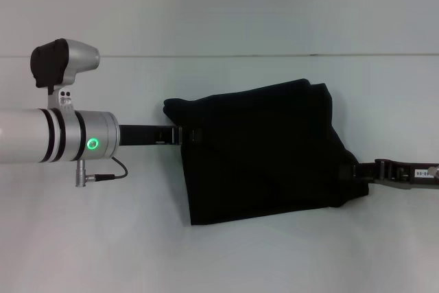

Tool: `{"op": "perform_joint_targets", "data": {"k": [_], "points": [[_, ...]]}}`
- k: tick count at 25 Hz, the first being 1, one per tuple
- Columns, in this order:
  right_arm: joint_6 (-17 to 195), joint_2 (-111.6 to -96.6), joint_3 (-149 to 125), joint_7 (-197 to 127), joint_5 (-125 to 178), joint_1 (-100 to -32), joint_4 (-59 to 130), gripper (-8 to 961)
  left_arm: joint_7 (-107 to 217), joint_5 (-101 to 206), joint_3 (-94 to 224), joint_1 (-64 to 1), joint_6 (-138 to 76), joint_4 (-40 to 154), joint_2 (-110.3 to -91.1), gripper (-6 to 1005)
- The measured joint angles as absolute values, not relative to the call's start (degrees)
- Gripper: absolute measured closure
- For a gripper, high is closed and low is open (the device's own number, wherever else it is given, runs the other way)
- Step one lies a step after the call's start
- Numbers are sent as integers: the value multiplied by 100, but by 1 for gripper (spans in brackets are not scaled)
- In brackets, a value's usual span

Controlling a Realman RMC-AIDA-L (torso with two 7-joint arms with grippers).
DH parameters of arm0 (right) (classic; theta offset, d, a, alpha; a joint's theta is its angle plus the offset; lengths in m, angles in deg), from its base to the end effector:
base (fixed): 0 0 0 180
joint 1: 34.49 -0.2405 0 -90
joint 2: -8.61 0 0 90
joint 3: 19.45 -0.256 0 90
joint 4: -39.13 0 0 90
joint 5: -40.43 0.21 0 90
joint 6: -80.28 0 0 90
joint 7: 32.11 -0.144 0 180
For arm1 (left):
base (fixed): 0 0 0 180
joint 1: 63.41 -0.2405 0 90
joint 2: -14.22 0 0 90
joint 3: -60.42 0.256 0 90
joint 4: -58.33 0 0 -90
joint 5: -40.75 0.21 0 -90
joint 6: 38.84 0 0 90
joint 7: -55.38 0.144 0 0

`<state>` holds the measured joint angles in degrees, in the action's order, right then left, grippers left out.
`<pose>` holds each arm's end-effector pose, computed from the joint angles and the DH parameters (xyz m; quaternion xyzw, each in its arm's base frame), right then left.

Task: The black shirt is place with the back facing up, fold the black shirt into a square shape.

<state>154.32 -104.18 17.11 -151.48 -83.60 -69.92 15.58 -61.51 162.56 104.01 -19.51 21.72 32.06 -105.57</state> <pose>0.3098 0.3545 -0.0010 -0.7788 0.5871 0.1815 0.1260 -0.2418 0.4020 -0.0492 -0.8317 -0.5007 -0.1686 0.1709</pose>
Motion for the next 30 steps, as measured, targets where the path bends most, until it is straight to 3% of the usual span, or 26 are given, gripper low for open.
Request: {"op": "perform_joint_targets", "data": {"k": [5,16,30], "points": [[15422,-10460,1684,-15015,-8329,-6976,1534,817,-6150,16257,10402,-1955,2170,3204,-10557,912],[15415,-10457,1417,-14633,-8323,-7002,1489,938,-6150,16256,10401,-1965,2159,3204,-10557,912],[15499,-10469,1110,-14272,-8269,-7356,1361,931,-6151,16256,10374,-1964,2156,3205,-10549,913]]}}
